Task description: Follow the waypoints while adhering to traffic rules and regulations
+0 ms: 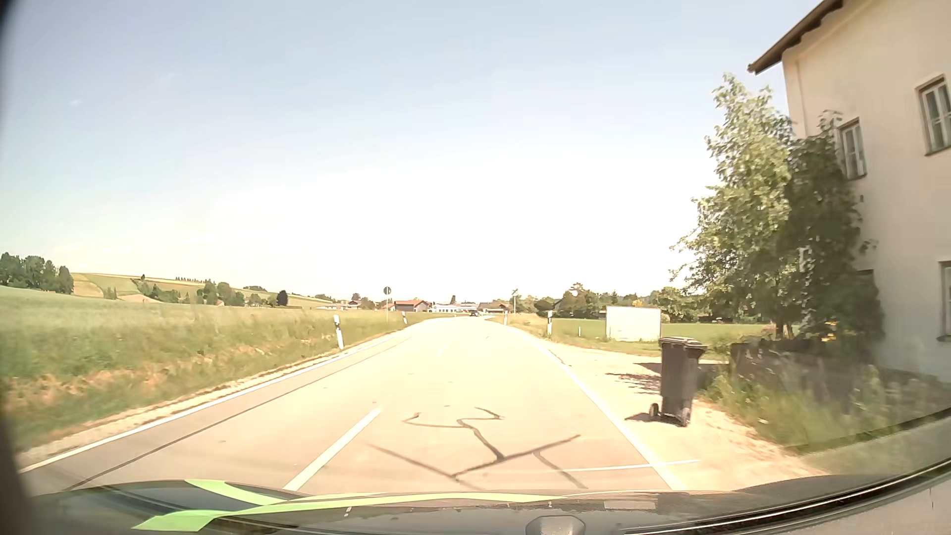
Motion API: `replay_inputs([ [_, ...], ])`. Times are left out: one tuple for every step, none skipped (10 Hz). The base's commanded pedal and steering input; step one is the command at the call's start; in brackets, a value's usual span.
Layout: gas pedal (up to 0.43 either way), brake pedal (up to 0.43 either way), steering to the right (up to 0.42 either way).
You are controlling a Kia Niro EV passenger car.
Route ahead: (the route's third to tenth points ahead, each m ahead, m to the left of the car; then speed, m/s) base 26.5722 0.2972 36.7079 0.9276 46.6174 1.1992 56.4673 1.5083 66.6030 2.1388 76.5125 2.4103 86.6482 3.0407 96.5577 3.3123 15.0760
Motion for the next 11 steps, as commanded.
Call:
replay_inputs([
  [0.177,0.0,-0.011],
  [0.177,0.0,-0.011],
  [0.177,0.0,-0.011],
  [0.177,0.0,-0.011],
  [0.177,0.0,-0.012],
  [0.177,0.0,-0.014],
  [0.177,0.0,-0.015],
  [0.177,0.0,-0.015],
  [0.177,0.0,-0.016],
  [0.177,0.0,-0.016],
  [0.197,0.0,-0.016],
])
